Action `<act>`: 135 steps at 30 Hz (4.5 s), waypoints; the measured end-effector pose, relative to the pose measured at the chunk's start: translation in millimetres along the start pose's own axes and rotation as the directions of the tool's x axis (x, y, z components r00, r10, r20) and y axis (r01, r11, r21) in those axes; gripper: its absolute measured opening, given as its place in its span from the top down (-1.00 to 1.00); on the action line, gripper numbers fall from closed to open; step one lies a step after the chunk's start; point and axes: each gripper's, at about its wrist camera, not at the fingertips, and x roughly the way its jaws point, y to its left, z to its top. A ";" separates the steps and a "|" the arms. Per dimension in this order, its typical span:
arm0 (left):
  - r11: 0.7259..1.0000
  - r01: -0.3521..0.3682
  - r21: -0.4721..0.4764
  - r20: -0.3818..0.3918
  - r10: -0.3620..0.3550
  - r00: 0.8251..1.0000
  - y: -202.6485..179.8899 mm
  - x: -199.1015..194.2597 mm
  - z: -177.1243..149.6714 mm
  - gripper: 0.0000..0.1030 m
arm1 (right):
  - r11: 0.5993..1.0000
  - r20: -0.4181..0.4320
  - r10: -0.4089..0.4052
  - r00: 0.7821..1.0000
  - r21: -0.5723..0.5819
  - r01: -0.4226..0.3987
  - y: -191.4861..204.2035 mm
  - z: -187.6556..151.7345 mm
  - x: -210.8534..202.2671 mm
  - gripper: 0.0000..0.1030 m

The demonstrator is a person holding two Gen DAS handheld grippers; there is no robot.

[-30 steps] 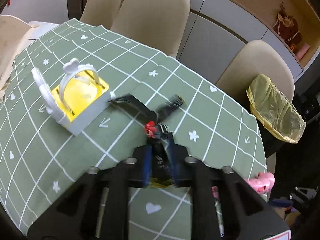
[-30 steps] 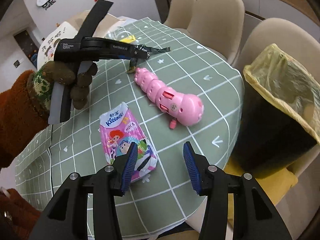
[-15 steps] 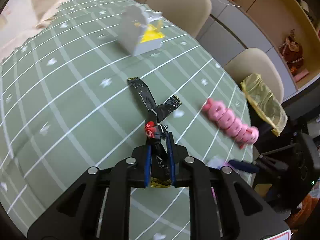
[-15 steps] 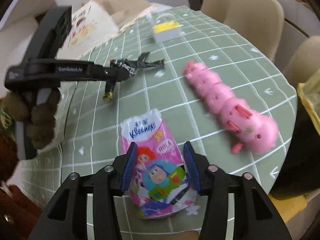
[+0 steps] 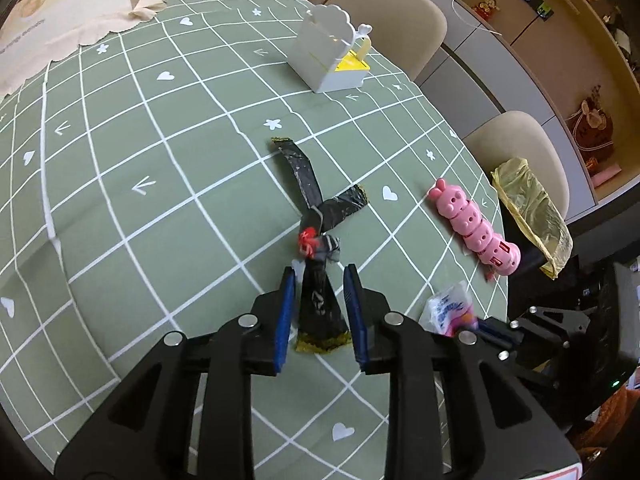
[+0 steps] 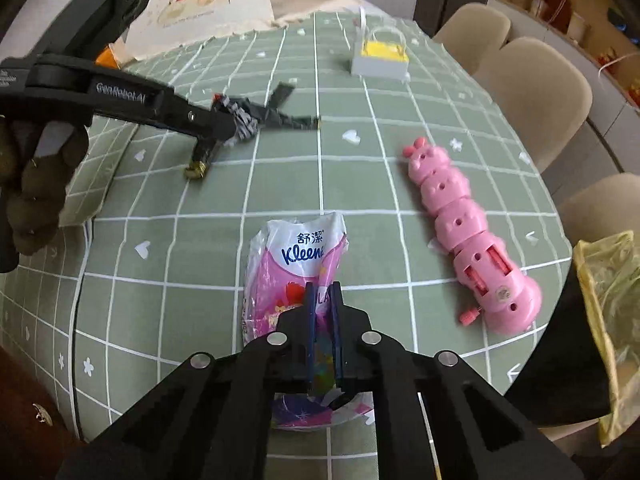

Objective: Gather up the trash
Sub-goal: 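Carry the Kleenex pack and black wrapper over the bin with both grippers, then open the left gripper over the bin, then open the right to drop the Kleenex pack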

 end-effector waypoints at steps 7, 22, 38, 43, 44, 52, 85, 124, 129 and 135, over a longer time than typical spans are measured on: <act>1.000 0.002 0.016 0.029 -0.003 1.000 2.7 -17.9 -8.1 0.33 | 0.992 0.076 -0.055 0.996 0.118 0.045 -17.8 1.0 -37.8 0.88; 0.989 -0.079 0.122 0.056 0.072 0.996 -16.9 5.9 5.4 0.31 | 0.960 0.097 -0.138 0.986 0.258 0.109 -27.2 -36.9 -82.8 0.88; 0.975 -0.039 0.221 0.288 -0.027 0.957 -133.4 -103.0 19.4 0.74 | 0.909 0.271 -0.294 0.917 0.376 0.181 -82.3 -58.7 -176.9 0.88; 0.968 -0.017 0.249 0.348 -0.073 0.935 -190.1 -129.2 23.2 0.74 | 0.894 0.359 -0.347 0.866 0.407 0.189 -129.9 -48.6 -218.5 0.88; 0.965 -0.019 0.263 0.357 -0.078 0.931 -204.9 -131.6 23.7 0.74 | 0.891 0.375 -0.355 0.856 0.412 0.189 -139.5 -48.6 -226.1 0.88; 0.942 0.084 0.326 0.333 -0.198 0.922 -289.6 -111.5 32.0 0.74 | 0.887 0.429 -0.387 0.816 0.415 0.202 -202.2 -57.5 -258.2 0.88; 0.980 0.096 0.176 -0.008 -0.096 0.995 -436.9 144.6 74.7 0.21 | 0.846 0.343 -0.340 0.876 0.517 0.126 -414.0 -151.8 -217.5 0.88; 0.994 -0.049 -0.100 0.280 0.075 0.957 -288.4 19.7 -3.2 -0.12 | 0.925 0.228 -0.151 0.962 0.375 0.056 -367.7 -85.9 -107.7 0.36; 0.997 -0.066 -0.050 0.319 0.078 0.945 -271.7 -7.4 -9.5 -0.19 | 0.900 0.251 -0.220 0.943 0.425 0.097 -345.9 -91.5 -123.6 0.23; 0.988 -0.151 0.041 0.322 0.130 0.938 -241.6 -36.9 -30.1 -0.29 | 0.870 0.262 -0.259 0.930 0.482 0.106 -288.8 -96.1 -152.0 0.23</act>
